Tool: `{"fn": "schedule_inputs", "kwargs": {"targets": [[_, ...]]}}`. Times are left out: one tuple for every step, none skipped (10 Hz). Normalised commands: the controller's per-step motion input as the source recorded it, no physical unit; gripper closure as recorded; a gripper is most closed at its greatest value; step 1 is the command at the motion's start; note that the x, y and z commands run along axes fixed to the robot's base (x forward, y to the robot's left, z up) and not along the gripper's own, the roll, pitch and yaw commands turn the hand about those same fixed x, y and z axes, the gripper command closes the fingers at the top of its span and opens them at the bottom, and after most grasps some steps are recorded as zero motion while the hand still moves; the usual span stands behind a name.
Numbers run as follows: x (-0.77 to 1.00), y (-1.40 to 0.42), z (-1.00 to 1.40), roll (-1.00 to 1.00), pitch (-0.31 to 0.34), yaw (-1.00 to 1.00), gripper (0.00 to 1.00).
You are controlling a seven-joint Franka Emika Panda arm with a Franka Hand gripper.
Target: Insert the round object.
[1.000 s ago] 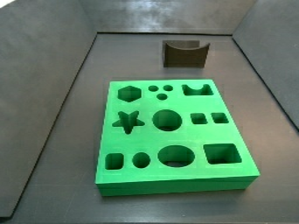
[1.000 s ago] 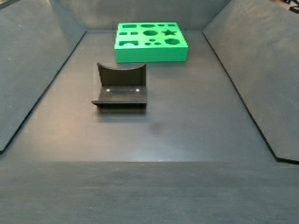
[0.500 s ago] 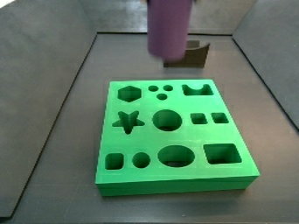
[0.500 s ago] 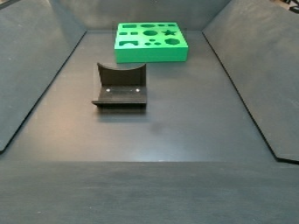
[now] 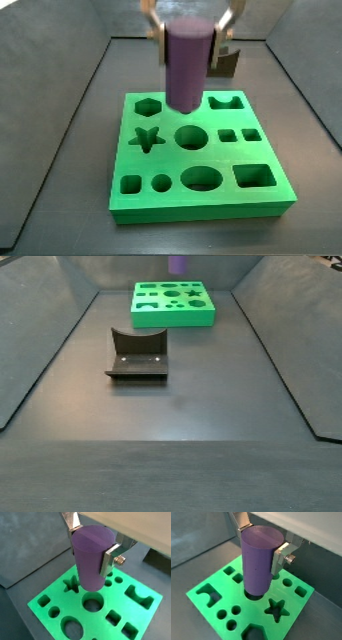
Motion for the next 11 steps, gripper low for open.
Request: {"fn": "schedule_inputs", "kwargs": {"targets": [[0.07,-0.09,-0.82,-0.13,-0.036,0.00,1.00],[0.09,-0.08,-0.73,-0.14,-0.016,-0.03,1.00],[0.21,-0.06,-0.67,-0.13,0.000,-0.03,1.00],[0.21,0.00,-0.58,-0.10,0.000,-0.04,1.00],[0.22,0.04,-0.34,-0.05,0.070,-0.06,1.00],[0.02,0.05,-0.40,-0.03,0.000,0.00,1.00],[0.04,0.00,-0.69,-0.13,-0.011,0.00,1.00],[0.42,-0.02,-0.78,0.01,0.000,0.00,1.00],[0.27,0.00,-0.77,0.13,0.000,0.00,1.00],[-0.03,0.00,-0.98,0.09,-0.129,0.05,1.00],[-0.09,0.00,-0.96,0.10,-0.140,0.09,1.00]]}}
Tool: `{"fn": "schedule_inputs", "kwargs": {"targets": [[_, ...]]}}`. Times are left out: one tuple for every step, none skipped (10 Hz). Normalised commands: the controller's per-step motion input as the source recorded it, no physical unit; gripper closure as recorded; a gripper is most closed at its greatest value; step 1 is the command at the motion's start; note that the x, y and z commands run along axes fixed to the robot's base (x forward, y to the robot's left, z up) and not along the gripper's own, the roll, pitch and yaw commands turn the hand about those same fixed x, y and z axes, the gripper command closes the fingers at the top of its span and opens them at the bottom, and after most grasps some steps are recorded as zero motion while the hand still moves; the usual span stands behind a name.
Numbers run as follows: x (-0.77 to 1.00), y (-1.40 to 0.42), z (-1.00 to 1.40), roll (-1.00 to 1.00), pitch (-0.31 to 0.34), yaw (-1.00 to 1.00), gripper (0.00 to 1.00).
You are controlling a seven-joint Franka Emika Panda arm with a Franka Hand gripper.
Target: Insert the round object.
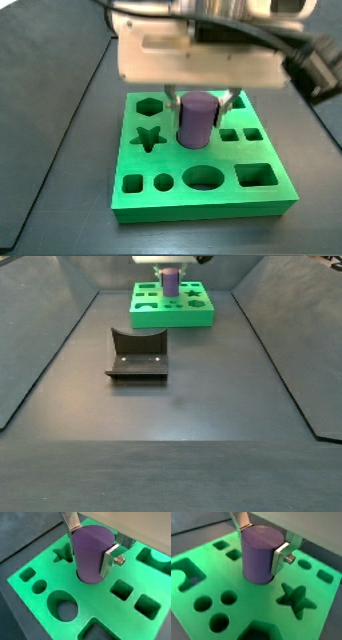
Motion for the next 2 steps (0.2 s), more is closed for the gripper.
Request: {"fn": "schedule_inputs", "kwargs": {"targets": [[0.00,0.00,-0.67,-0.15,-0.207,0.00,1.00],[-0.17,-0.31,-0.27,0.12,-0.259,0.15,1.00]]}}
